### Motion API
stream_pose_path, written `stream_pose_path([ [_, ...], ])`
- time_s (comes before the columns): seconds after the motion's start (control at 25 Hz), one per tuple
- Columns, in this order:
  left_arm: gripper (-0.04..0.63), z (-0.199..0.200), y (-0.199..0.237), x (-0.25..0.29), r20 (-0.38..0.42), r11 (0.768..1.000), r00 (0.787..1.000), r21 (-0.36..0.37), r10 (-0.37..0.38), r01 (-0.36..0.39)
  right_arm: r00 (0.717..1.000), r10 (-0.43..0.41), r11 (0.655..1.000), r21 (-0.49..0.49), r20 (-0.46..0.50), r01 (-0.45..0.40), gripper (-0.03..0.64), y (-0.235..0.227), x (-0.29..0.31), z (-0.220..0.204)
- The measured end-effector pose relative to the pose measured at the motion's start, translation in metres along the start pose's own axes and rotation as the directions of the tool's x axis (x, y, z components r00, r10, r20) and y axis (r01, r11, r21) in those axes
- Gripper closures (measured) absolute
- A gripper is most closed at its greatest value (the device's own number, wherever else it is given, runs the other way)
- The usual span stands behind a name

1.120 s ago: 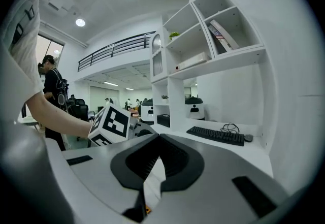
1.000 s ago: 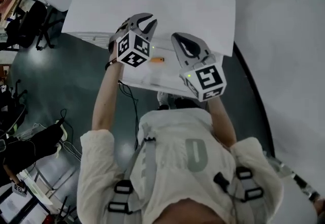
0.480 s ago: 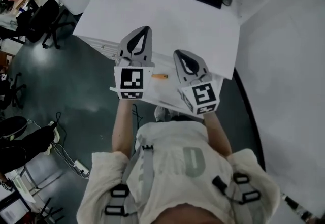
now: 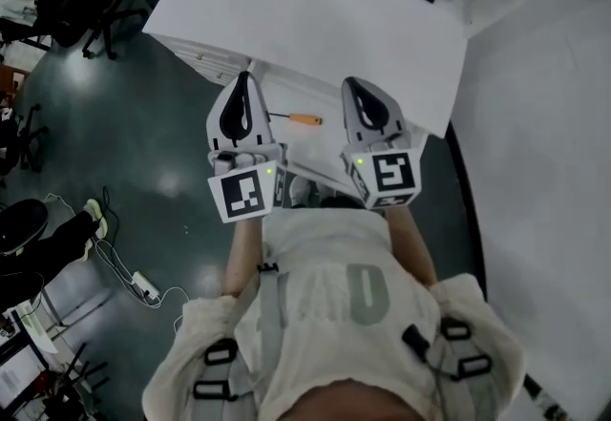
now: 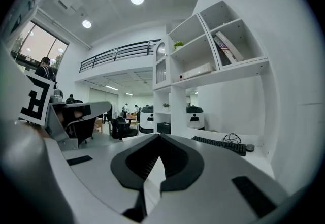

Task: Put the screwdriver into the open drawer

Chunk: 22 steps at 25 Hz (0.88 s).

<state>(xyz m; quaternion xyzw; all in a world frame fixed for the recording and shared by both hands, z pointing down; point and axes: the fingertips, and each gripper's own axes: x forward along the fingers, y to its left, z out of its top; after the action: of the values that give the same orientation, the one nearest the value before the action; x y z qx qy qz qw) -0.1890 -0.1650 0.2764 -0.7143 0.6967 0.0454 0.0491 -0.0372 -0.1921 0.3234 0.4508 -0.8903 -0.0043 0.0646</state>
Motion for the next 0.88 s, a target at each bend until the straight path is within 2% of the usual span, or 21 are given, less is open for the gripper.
stream_pose_path([
  [0.12,0.591,-0.001,0.002,-0.002,-0.002,1.0,1.0,0.028,0.005,-0.005,1.0,0.008,1.0,-0.007,0.008,-0.008,0.612,0.003,0.0,0.001],
  [0.32,0.591,0.005,0.005,-0.005,0.02,0.999,0.999,0.017,0.044,-0.044,1.0,0.013,1.0,-0.016,0.012,-0.013,0.612,0.005,0.0,0.003],
  [0.6,0.59,0.007,0.008,-0.007,0.021,0.999,0.999,0.027,0.044,-0.045,1.0,0.014,1.0,-0.013,0.001,-0.014,0.612,0.006,-0.002,0.001],
  [0.88,0.59,0.001,0.007,-0.009,0.012,0.999,0.999,0.026,0.03,-0.03,1.0,0.006,1.0,0.03,-0.019,-0.005,0.612,0.001,-0.005,-0.007],
])
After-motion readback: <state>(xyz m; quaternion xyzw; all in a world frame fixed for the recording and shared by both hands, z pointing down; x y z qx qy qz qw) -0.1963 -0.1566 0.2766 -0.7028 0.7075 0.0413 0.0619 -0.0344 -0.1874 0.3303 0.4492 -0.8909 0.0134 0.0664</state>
